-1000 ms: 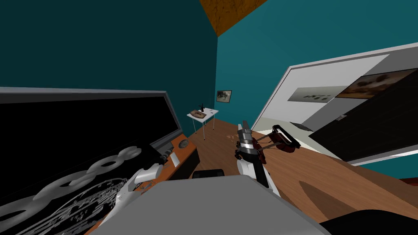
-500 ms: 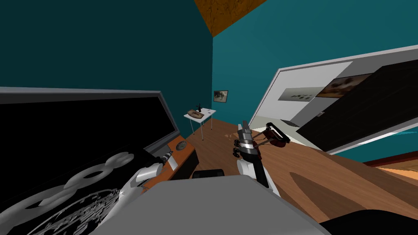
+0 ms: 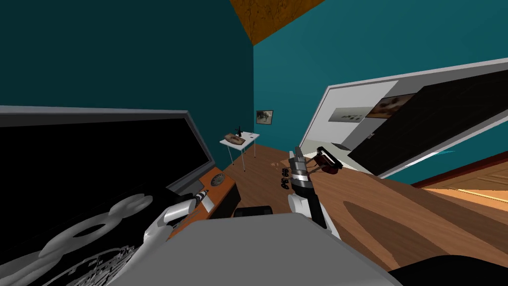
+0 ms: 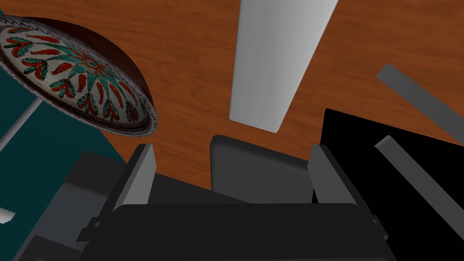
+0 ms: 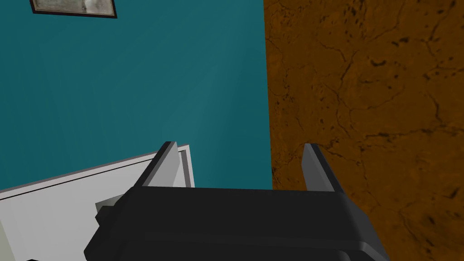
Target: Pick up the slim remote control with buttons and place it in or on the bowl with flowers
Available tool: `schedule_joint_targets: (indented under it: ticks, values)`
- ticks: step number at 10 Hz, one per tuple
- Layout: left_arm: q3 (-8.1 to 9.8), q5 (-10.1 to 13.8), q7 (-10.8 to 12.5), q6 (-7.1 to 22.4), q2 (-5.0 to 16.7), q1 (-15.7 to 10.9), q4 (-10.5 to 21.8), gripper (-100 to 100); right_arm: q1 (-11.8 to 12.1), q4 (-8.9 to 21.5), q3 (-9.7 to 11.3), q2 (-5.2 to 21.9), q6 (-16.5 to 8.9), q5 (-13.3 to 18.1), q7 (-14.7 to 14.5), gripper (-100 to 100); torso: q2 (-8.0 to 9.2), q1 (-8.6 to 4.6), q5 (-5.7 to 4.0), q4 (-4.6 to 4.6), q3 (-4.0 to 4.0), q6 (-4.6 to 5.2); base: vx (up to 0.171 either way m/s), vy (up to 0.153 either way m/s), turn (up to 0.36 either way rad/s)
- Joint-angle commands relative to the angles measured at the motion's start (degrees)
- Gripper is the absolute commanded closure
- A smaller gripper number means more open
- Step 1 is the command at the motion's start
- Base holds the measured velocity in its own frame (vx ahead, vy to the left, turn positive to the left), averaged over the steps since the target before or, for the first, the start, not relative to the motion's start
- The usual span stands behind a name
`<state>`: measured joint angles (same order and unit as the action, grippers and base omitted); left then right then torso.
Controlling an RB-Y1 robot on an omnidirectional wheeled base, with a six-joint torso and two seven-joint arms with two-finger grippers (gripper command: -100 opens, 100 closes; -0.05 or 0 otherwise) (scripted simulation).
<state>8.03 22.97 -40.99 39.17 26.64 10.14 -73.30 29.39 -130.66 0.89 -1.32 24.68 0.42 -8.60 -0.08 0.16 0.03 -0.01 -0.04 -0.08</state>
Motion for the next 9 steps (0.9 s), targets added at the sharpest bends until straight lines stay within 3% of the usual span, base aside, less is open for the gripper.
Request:
schedule_joint_targets:
  ticks: [1, 4, 7, 9]
  values:
    - [0.08, 0.61, -0.88, 2.04, 0.18, -0.96, 1.81, -100, 0.0, 0.0, 0.0, 0.0, 0.0, 0.0, 0.0, 0, 0.0, 0.0, 0.0, 0.0, 0.0, 0.0, 0.009, 0.023, -0.068]
    - [0.42, 3.23, -3.82, 6.47, 0.82, -3.43, 7.25, -100, 0.01, 0.0, 0.0, 0.0, 0.0, 0.0, 0.0, 0, -0.01, -0.01, 0.0, 0.0, -0.01, -0.03, 0.011, 0.029, -0.094]
    - [0.55, 4.45, -5.18, 9.13, 1.07, -4.61, 9.82, -100, 0.0, 0.0, 0.0, 0.0, 0.0, 0.0, 0.0, 0, -0.02, 0.0, 0.0, 0.0, -0.01, -0.01, 0.011, 0.027, -0.082]
    - [0.78, 6.7, -7.66, 12.69, 1.52, -6.8, 14.46, -100, 0.0, 0.0, 0.0, 0.0, 0.0, 0.0, 0.0, 0, -0.01, 0.01, 0.0, 0.0, -0.01, -0.02, 0.011, 0.038, -0.117]
